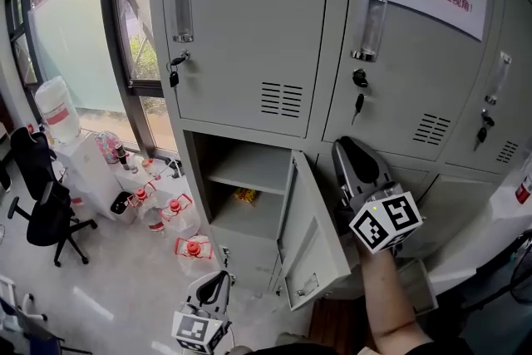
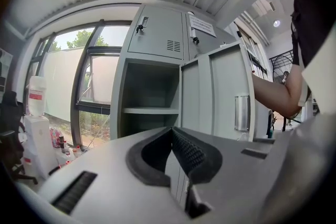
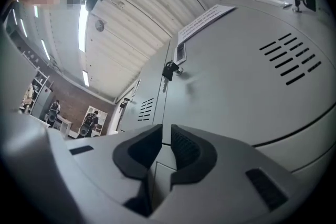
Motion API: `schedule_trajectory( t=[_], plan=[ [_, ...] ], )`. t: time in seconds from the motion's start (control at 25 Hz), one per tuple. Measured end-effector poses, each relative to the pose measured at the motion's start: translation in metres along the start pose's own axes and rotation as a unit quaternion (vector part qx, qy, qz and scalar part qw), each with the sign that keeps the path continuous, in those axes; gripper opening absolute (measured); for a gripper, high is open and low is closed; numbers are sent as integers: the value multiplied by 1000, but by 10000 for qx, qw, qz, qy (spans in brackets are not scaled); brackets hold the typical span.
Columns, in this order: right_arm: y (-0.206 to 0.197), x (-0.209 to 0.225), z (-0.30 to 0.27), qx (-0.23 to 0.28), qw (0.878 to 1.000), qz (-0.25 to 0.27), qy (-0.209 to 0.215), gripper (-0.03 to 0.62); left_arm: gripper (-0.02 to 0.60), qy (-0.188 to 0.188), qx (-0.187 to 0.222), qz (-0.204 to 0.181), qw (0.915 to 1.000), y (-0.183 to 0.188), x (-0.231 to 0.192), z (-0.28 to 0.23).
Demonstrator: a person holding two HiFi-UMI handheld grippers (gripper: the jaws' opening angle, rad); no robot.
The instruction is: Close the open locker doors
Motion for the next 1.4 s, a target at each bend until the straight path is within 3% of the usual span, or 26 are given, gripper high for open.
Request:
schedule_trajectory(
  t=[0.36,0.68,1.0,1.4],
  plan=[
    [-6,-7,-12,-205,9997,52,-154,58,8,79,0,-15,10000,-2,-9,-2],
    [-7,-7,-8,-194,9997,-117,-88,58,8,-76,35,-13,10000,-2,-12,-3],
    [-9,-18,17,-223,9996,-2,-168,58,8,-424,84,2,9991,-7,-12,-3],
    [-12,-30,73,-247,9975,101,-648,60,8,-1143,224,29,9932,-10,-3,-12]
  ],
)
Point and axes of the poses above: the fingertips, and each gripper's own axes: z backward along the fingers, x to its right, y out of its top, the point moved 8 cm from there along z, backward along the fingers, and after that the axes turned 15 degrees about -z, right-handed, at the moved point
